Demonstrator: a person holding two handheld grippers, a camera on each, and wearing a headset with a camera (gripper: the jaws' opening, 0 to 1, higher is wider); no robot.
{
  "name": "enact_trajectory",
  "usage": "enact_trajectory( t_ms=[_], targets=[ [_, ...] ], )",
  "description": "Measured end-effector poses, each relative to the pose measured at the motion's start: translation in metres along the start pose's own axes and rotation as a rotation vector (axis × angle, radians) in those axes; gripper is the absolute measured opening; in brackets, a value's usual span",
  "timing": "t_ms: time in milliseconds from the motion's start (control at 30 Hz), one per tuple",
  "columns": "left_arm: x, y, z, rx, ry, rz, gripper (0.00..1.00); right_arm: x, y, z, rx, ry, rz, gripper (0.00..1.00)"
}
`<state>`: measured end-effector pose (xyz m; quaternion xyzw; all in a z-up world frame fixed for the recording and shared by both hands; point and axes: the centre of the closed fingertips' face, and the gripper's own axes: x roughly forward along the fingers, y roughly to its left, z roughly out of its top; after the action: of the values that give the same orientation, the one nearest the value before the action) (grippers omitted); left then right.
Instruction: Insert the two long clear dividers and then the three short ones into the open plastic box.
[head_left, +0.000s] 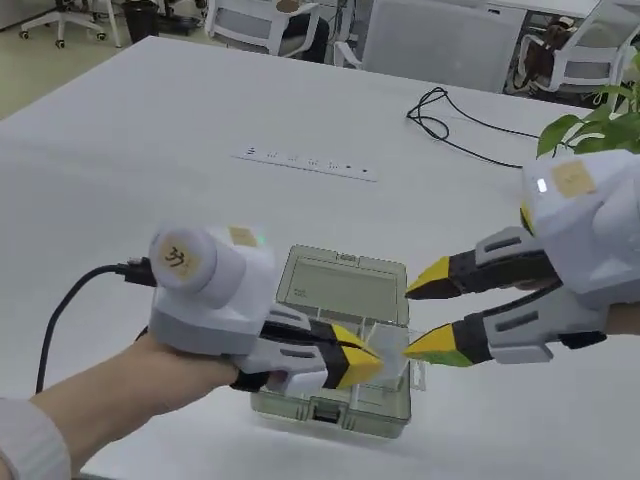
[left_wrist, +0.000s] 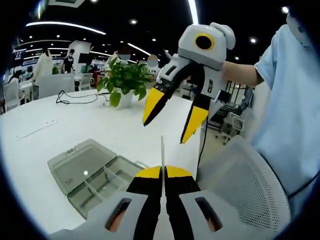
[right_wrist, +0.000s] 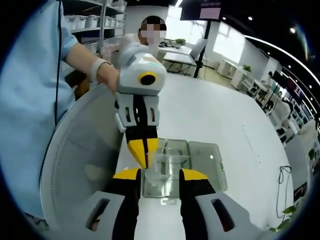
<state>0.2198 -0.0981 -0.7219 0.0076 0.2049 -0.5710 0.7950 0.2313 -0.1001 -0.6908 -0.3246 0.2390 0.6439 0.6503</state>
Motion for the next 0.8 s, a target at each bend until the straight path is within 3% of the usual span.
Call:
enact_trajectory(
  t_ms=[100, 533, 800],
  targets=[
    [0.000, -0.002, -0.002, 0.015, 0.012, -0.013, 0.00, 0.001, 0.007, -0.001, 0.018, 0.008, 0.044, 0.27],
    [0.003, -0.009, -0.008, 0.112, 0.054, -0.051, 0.00, 0.005, 0.020, -0.003, 0.011, 0.061, 0.146, 0.14],
    [0.003, -0.012, -0.006, 0.130, 0.045, -0.070, 0.00, 0.010, 0.023, -0.007, 0.006, 0.080, 0.193, 0.04]
  ],
)
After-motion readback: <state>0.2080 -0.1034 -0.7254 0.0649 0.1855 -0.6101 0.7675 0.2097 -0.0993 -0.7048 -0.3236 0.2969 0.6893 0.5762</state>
